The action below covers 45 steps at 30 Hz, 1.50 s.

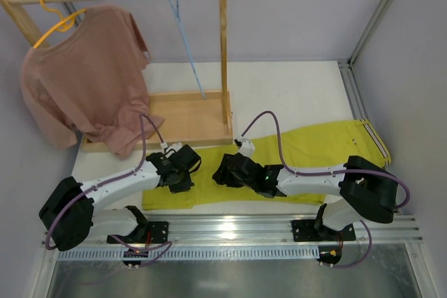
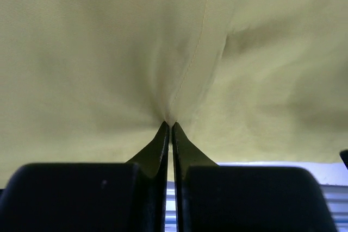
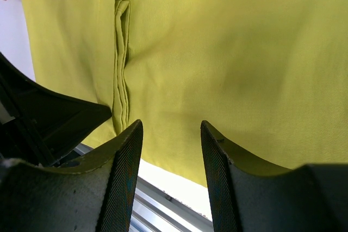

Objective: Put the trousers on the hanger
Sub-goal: Fold the trousers

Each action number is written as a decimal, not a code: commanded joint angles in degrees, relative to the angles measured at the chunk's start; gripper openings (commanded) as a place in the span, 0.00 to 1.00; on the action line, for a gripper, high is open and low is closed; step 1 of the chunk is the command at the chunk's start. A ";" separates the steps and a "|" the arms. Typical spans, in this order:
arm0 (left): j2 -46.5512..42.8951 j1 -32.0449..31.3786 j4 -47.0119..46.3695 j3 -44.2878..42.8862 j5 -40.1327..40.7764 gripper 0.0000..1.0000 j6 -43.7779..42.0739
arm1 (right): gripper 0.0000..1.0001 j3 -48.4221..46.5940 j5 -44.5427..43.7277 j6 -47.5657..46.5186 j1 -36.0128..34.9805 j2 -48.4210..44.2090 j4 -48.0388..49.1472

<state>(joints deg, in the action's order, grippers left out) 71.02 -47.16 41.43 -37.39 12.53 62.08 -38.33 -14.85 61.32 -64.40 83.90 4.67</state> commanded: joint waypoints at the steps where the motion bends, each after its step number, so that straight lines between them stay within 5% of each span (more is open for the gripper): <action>1: -3.87 -0.48 1.81 -1.11 -3.66 0.01 0.14 | 0.50 -1.66 -1.15 -1.03 -0.02 0.30 1.93; 10: -5.02 -0.48 1.28 1.35 -6.56 0.02 1.37 | 0.52 -4.39 2.81 -0.59 -0.11 3.37 4.91; 14: -4.32 -0.57 2.95 0.22 -5.95 0.37 1.81 | 0.57 -6.06 4.13 1.51 -0.20 4.69 6.49; 22: -9.06 1.80 15.16 -10.85 4.33 0.60 1.29 | 0.62 -10.09 6.85 5.13 -0.46 12.15 10.10; 33: -16.62 31.22 13.51 -14.11 -2.93 0.63 -13.20 | 0.61 -15.55 5.54 4.77 -3.62 21.12 9.13; 45: -13.37 41.00 8.93 -13.15 -12.36 0.63 -17.61 | 0.54 -20.65 4.83 4.07 -4.86 28.07 7.99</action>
<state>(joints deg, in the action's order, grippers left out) 57.65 -7.01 52.97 -49.91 3.20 46.94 -57.36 -8.05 65.95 -68.53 109.58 13.74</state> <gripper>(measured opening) 0.633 0.549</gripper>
